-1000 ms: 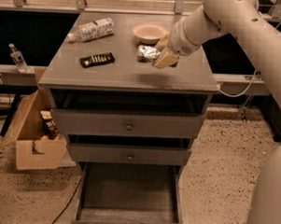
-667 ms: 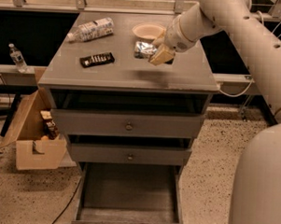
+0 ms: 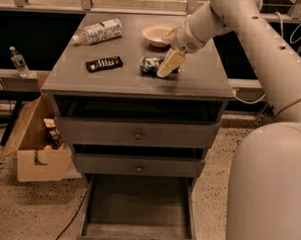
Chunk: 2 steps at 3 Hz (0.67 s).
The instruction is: Pick redbull can from bottom drawer and place on counter
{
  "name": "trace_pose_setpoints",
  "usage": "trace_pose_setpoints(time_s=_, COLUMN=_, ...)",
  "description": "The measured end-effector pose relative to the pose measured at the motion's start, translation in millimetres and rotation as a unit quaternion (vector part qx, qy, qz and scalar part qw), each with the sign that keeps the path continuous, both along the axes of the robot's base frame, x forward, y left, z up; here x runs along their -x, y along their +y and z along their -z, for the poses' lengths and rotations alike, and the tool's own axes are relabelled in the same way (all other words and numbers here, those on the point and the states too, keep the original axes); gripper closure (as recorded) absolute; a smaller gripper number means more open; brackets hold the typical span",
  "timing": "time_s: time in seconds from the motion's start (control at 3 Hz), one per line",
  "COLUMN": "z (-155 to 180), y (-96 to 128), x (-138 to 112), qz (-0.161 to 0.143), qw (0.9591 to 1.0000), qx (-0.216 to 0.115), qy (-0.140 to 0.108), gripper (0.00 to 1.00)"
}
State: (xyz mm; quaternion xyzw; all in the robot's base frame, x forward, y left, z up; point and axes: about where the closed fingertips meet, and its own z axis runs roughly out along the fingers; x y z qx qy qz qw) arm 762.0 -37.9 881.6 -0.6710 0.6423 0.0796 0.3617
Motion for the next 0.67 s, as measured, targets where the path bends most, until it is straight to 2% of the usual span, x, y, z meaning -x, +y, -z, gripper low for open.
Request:
trace_pose_setpoints(time_s=0.33, z=-22, y=-24, x=6, qz=0.011, qw=0.9998, qx=0.006, qy=-0.018, gripper=0.00)
trace_pose_setpoints(time_s=0.67, z=-53, y=-69, x=30, qz=0.033, qw=0.9984, qx=0.010, qy=-0.044, gripper=0.00)
